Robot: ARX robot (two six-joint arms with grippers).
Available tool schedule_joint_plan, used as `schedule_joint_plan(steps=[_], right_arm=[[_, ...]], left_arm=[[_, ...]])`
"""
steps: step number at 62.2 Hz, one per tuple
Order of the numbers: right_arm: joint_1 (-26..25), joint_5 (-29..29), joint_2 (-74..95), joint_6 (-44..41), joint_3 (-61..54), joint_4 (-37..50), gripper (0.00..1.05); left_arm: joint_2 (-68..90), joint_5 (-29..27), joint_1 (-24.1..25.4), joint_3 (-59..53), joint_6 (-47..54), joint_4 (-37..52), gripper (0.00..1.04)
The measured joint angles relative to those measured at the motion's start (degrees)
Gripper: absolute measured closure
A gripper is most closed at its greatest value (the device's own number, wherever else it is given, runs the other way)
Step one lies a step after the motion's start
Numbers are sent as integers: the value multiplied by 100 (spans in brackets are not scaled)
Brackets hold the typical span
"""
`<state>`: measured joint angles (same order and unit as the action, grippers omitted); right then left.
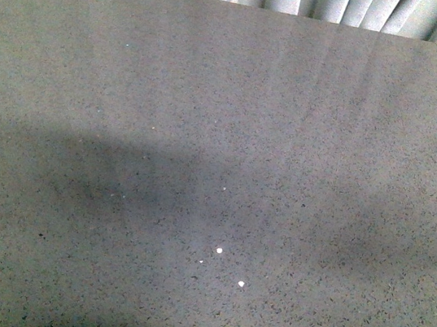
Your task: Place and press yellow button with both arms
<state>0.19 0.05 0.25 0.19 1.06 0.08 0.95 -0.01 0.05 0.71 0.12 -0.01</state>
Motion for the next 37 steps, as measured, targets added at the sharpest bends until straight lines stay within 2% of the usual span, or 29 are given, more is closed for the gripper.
schedule_joint_plan(steps=[37], right_arm=[[0,0,0,0,0,0,9]], left_arm=[[0,0,0,0,0,0,9]])
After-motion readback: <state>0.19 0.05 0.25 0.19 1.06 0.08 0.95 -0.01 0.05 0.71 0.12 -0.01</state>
